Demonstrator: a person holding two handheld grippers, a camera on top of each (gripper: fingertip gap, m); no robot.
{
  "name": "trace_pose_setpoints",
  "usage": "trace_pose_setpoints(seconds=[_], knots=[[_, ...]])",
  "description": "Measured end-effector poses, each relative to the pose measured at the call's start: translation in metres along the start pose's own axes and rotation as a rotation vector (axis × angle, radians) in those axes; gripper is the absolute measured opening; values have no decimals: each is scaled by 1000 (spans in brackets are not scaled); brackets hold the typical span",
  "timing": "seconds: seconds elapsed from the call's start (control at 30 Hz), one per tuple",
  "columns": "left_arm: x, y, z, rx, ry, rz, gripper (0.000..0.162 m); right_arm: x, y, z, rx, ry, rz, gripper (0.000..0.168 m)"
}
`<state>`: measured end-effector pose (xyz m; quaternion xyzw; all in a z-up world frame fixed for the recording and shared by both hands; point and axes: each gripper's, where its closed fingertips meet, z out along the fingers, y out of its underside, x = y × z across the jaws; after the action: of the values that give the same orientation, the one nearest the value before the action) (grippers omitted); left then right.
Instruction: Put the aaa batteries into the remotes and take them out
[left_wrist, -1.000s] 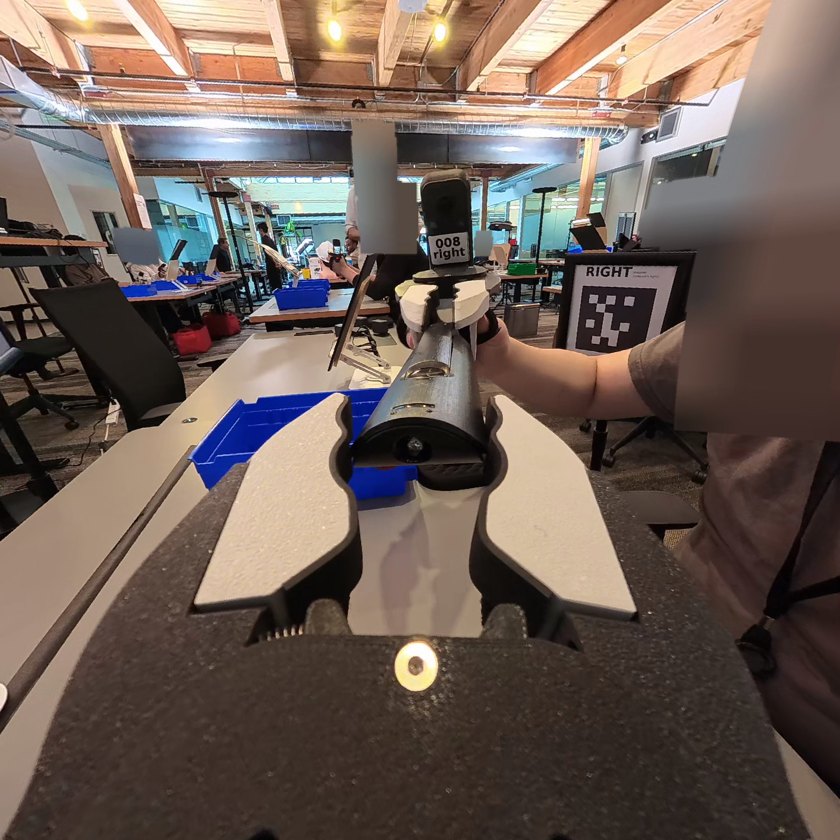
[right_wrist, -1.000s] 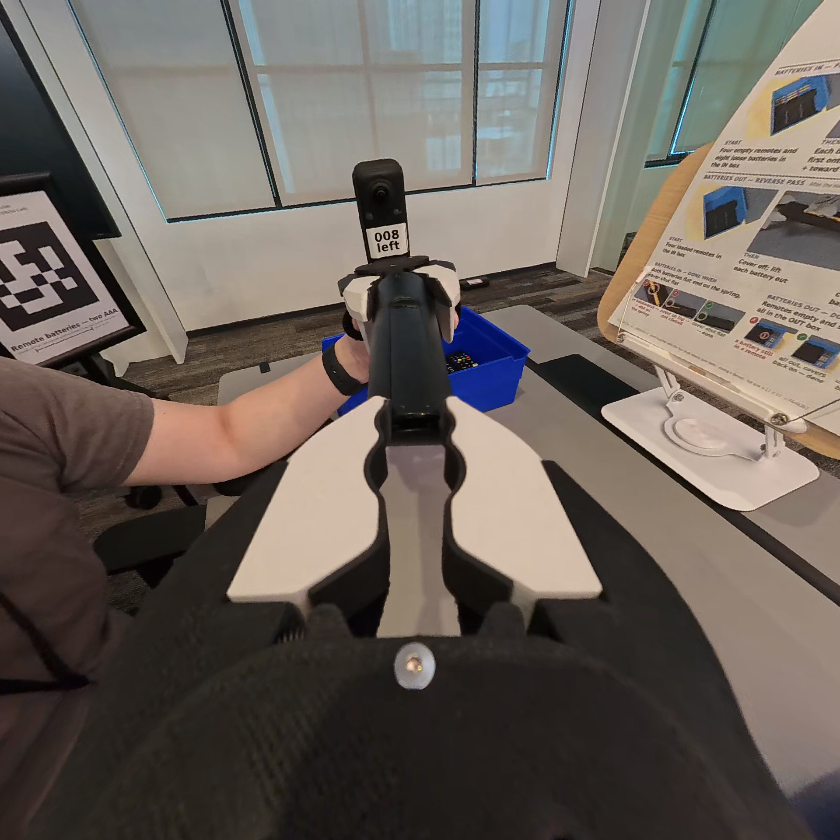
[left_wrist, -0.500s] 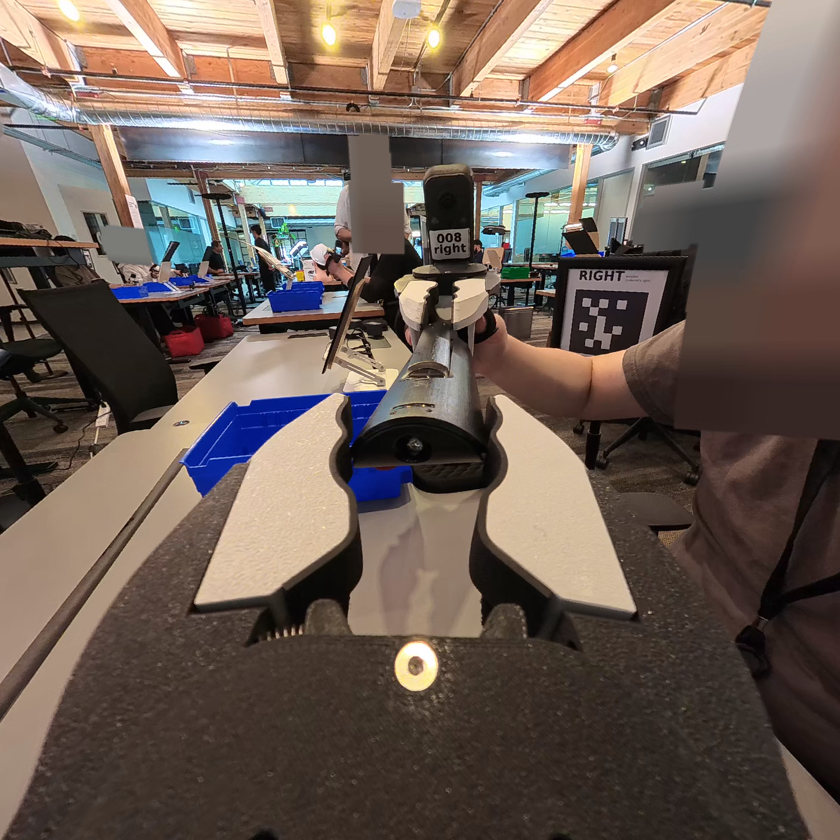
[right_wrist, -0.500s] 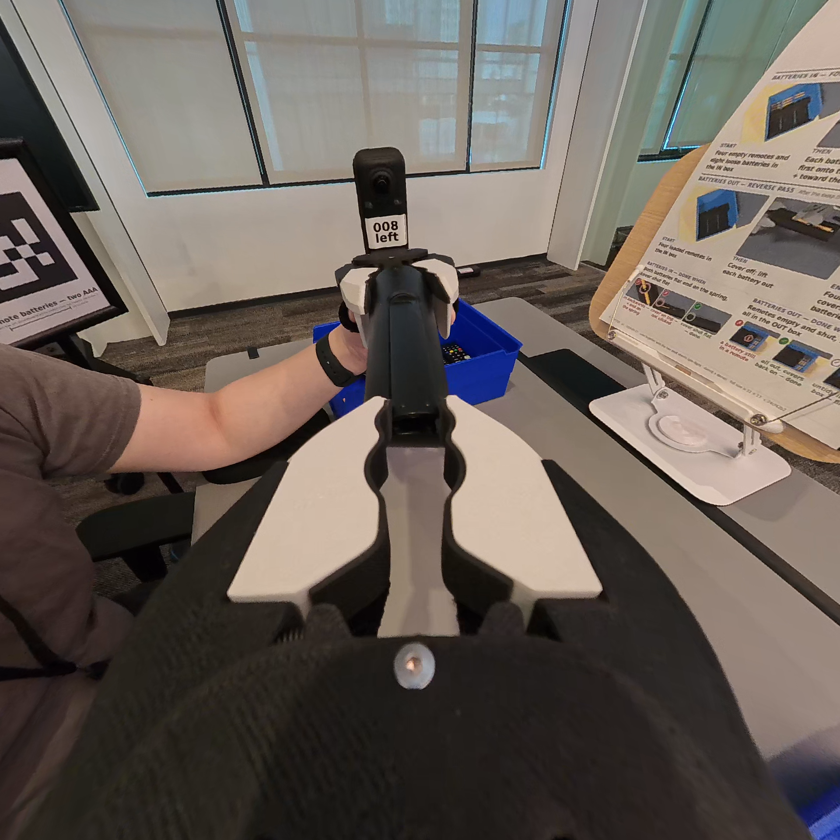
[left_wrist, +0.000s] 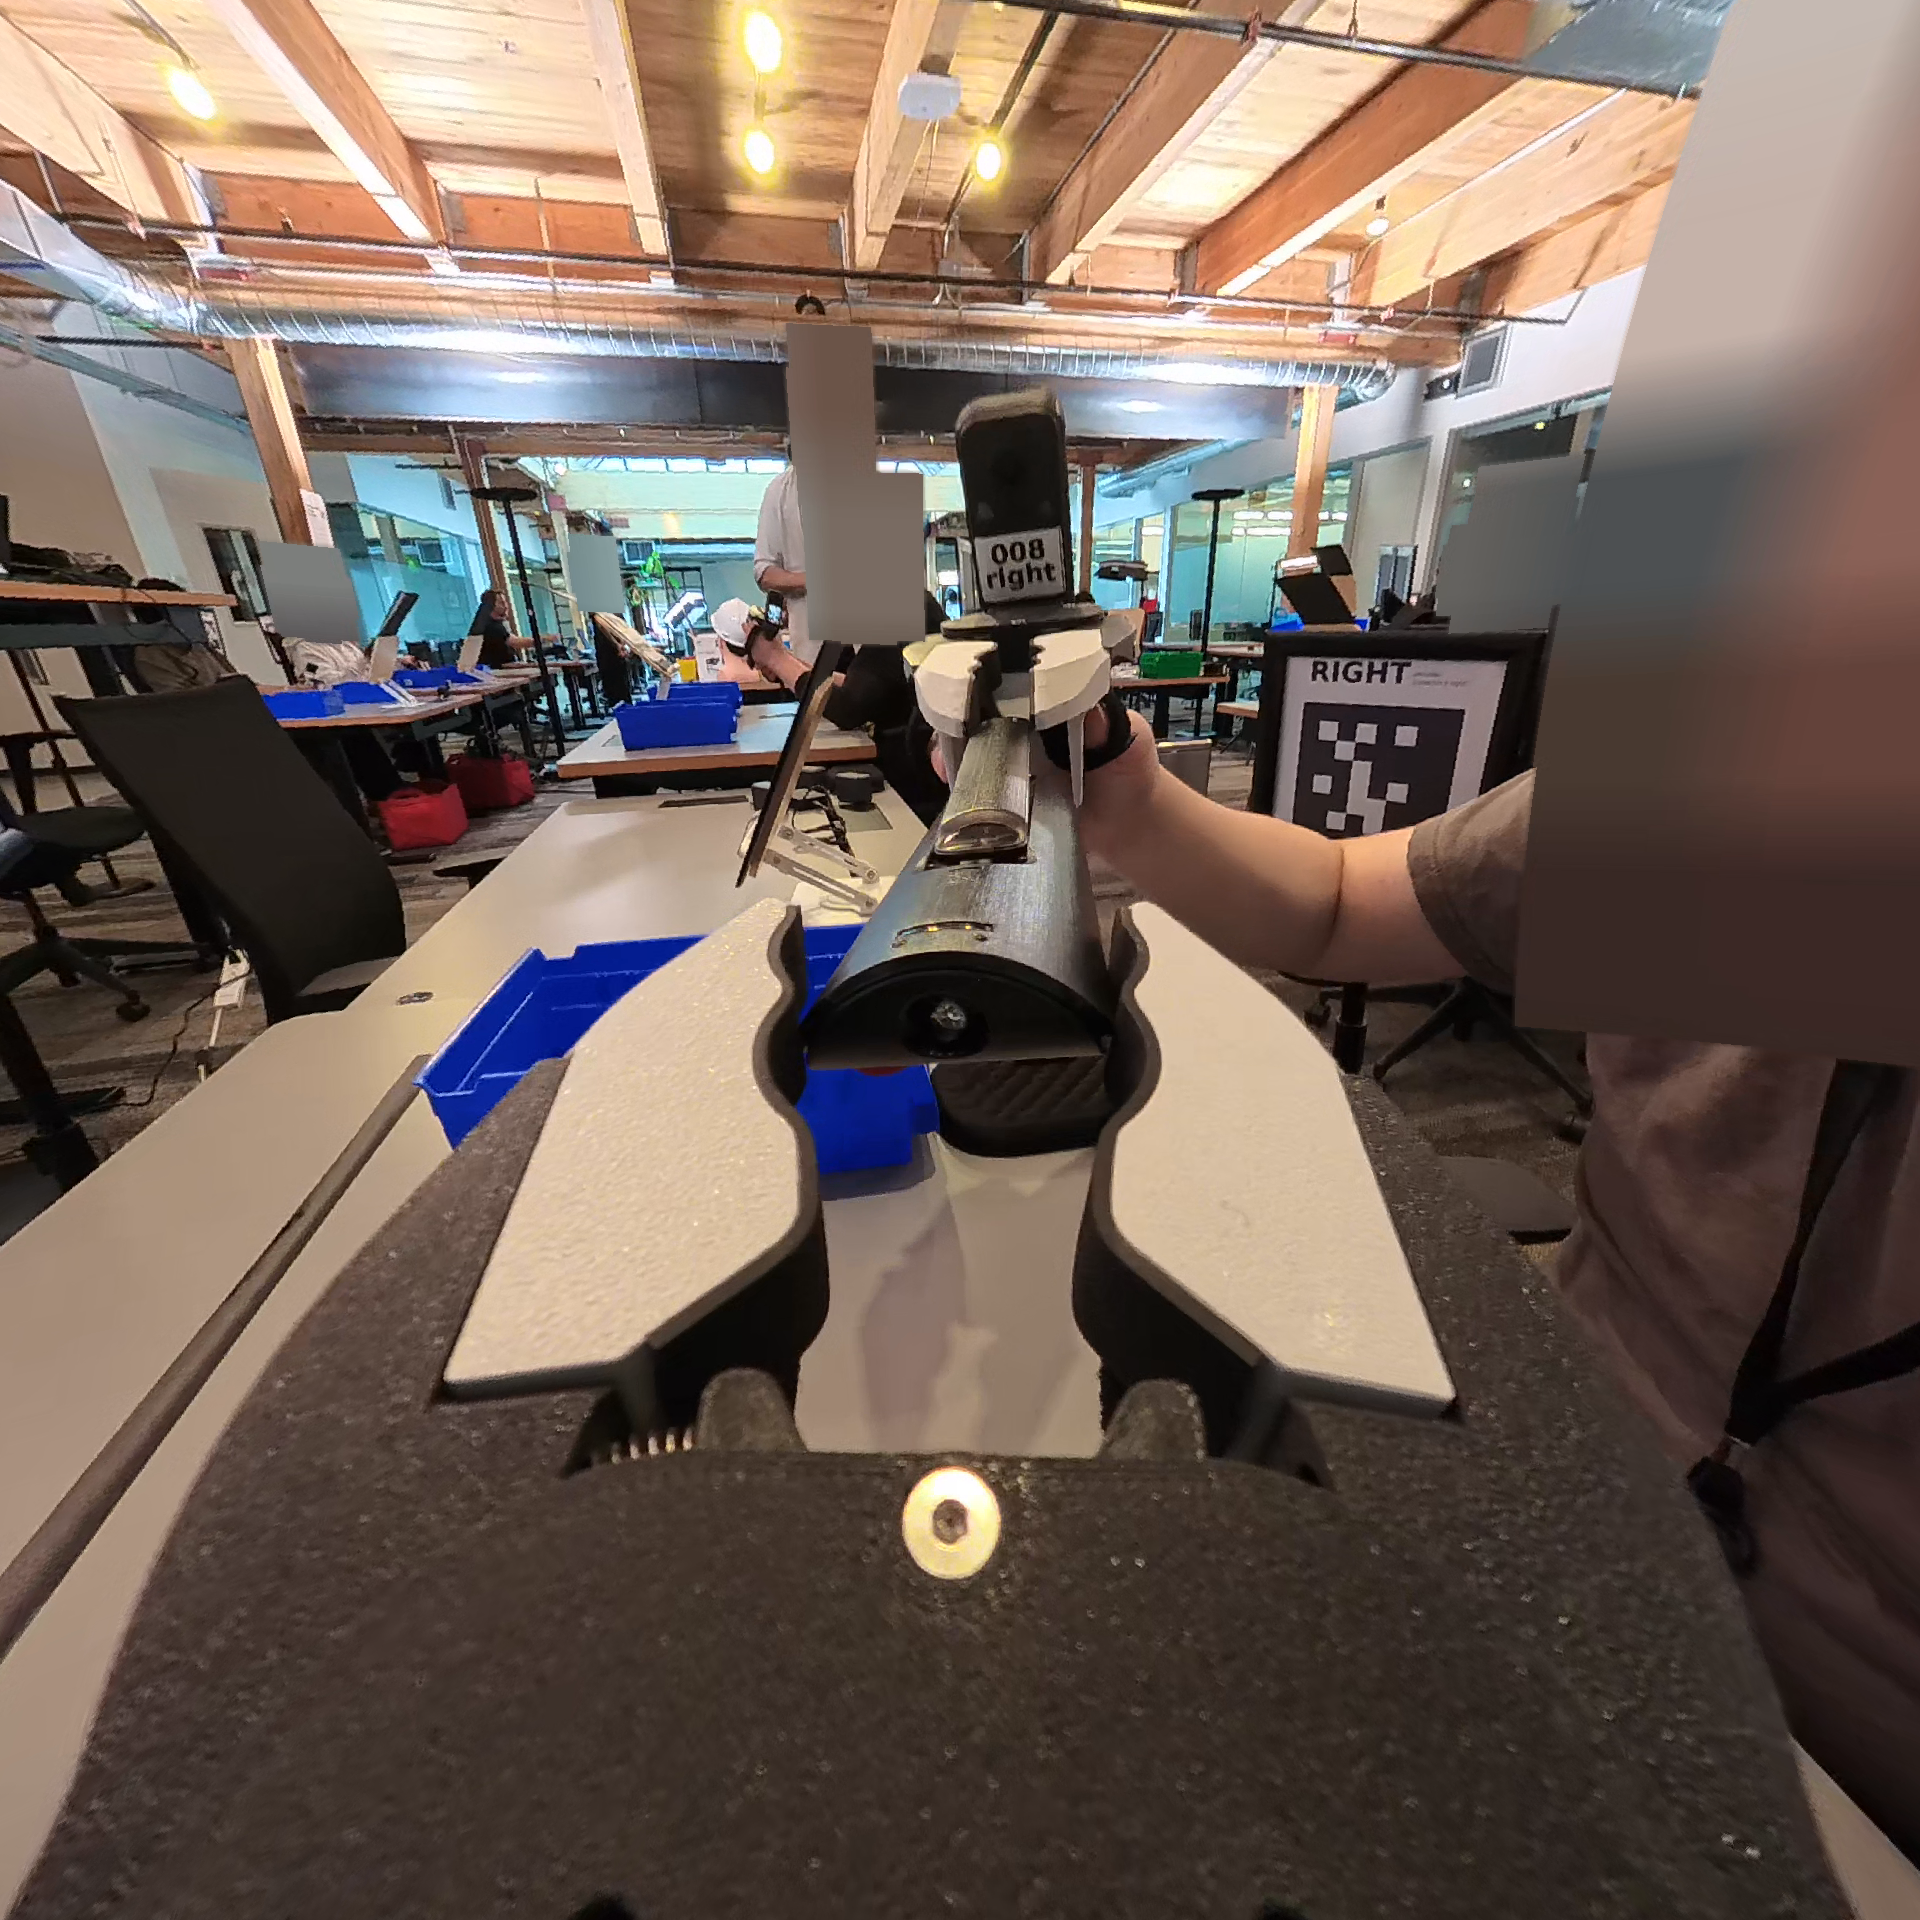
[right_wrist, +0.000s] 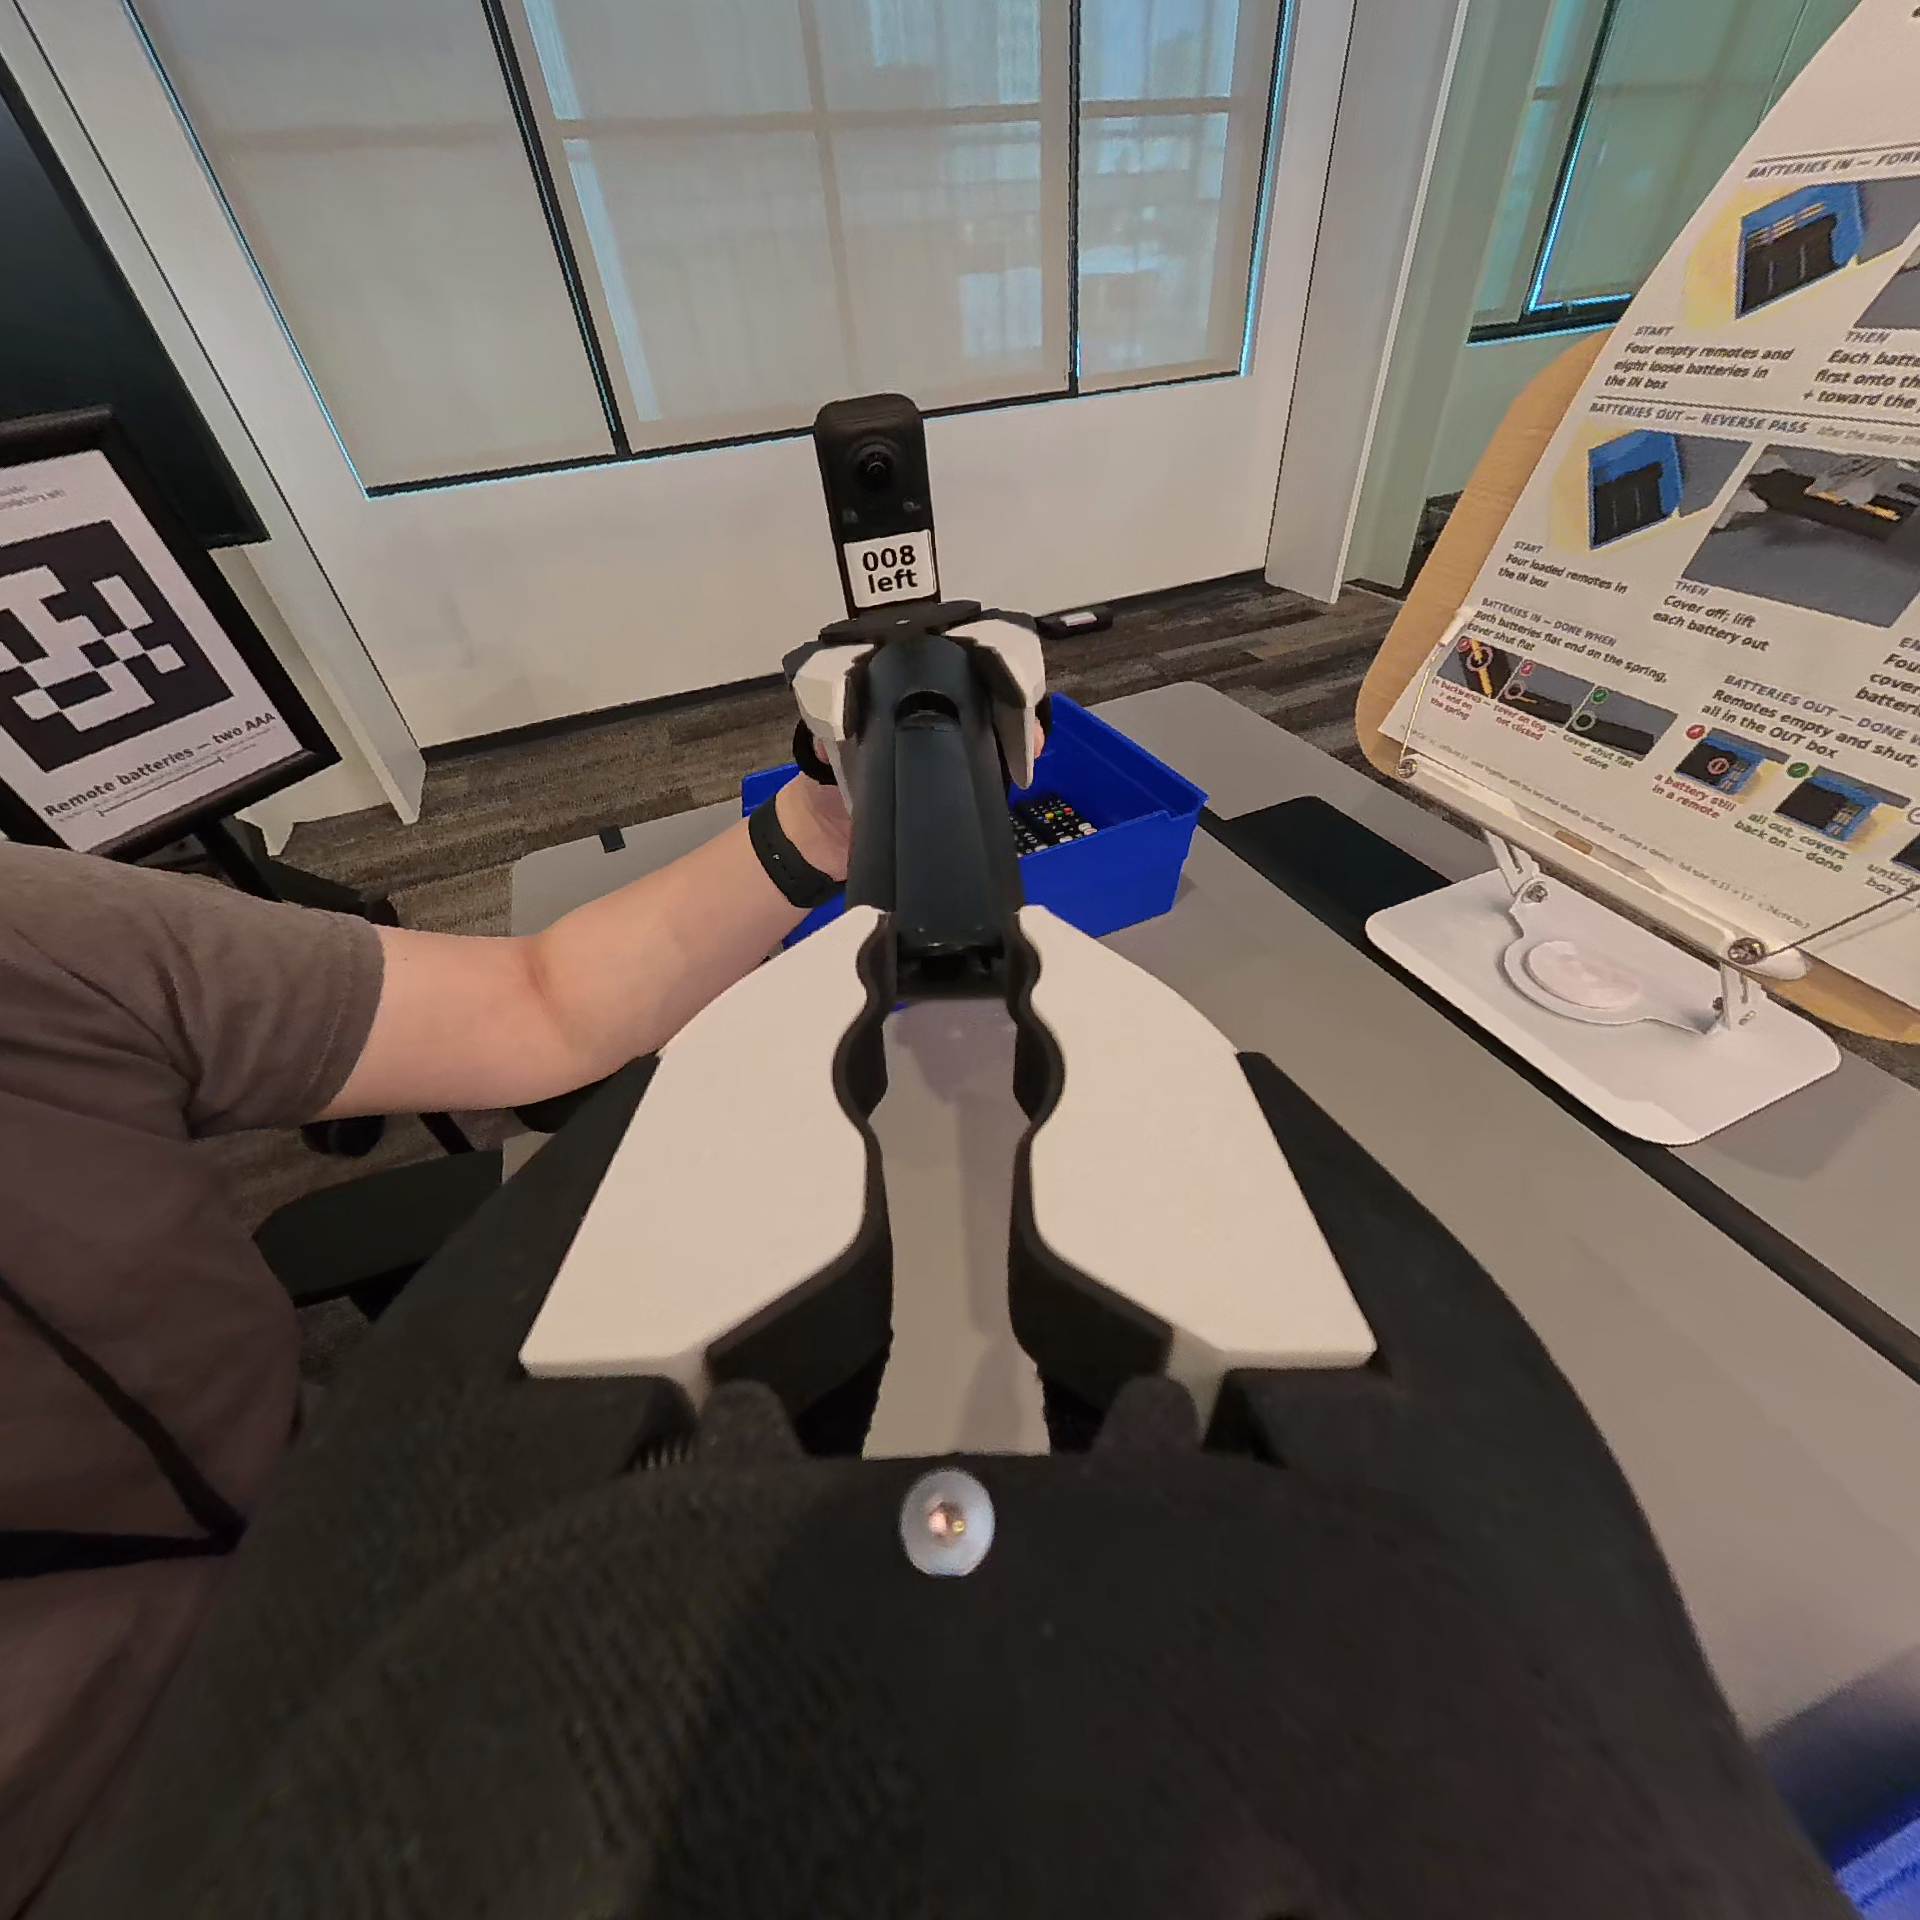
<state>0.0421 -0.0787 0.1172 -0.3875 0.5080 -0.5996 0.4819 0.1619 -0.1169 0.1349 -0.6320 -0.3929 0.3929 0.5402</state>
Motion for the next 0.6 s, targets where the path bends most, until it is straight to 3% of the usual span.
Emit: trace_pose_setpoints(seconds=[0.6], knots=[[1,-7,-5,33,5,5,56,0,1,-14,30,-18,11,21]])
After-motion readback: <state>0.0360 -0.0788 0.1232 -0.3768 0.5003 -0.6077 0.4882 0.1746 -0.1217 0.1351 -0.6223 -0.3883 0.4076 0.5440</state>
